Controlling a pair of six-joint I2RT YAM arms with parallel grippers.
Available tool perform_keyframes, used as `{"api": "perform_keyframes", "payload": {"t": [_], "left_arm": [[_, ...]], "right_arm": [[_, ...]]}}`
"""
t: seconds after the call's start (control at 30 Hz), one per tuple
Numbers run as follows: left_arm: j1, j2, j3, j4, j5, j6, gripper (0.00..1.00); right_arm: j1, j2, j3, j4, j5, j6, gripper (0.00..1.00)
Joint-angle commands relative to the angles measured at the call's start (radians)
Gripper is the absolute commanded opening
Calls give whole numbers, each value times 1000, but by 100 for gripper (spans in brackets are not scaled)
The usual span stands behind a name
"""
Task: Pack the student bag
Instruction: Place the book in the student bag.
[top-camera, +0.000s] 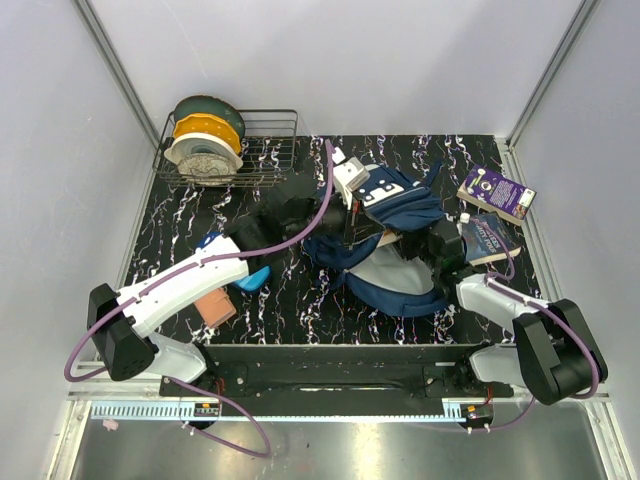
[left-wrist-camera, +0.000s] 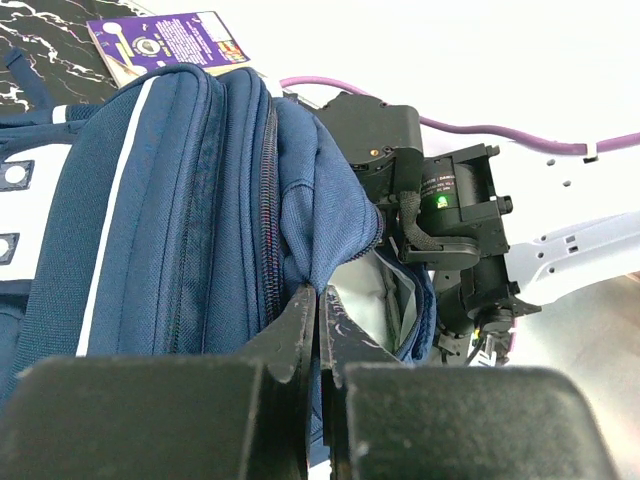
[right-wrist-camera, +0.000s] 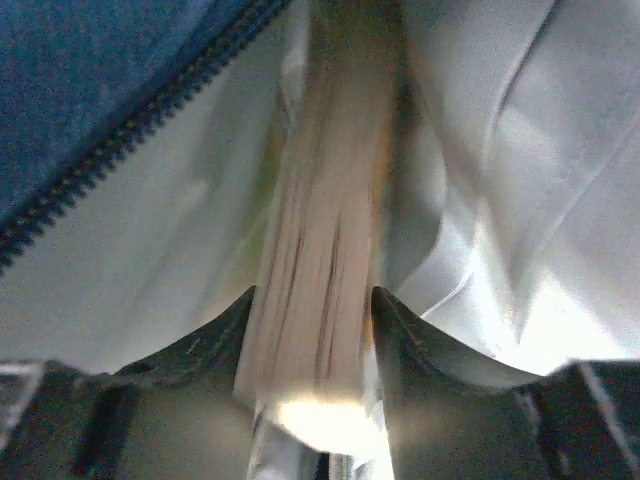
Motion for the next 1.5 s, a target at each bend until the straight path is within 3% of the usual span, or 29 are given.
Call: {"api": "perform_keyframes", "payload": {"t": [0.0,0.07,0.17,0.47,0.7,0.87,0.93,0.97,1.07,1.3,1.47], "left_arm": [[7,-53,53,214,-2,-2,0],[14,-59,30,219,-22,-14,0],[31,-76,4,224,-45,-35,0],[66,-96,-34,205,-110,-49,0],[77,-100,-37,193,-119,-45,0],[83,-102,-39,190,-114,-42,0],[85,-102,-43,190,-111,-42,0],[85,-106,-45,190,-108,-42,0],[85,-105,-51,193,-99,-41,0],[102,-102,-34,113,-221,-44,0],[148,-93,-50,32,-309,-89,0]], "right_arm": [[10,-18,61,99,-5,-16,58],[10,-40,49,80,-8,-37,71],[10,-89,32,27,-6,-69,78],[10,-275,87,-295,47,-206,91],[12,-317,113,-374,5,-300,94],[12,-324,101,-375,-51,-280,92],[10,-331,95,-371,-72,-280,83],[10,-331,87,-351,-81,-275,72],[12,-327,96,-351,-95,-280,55],[10,-412,127,-556,-114,-390,58],[10,-629,87,-755,-97,-405,59]]}}
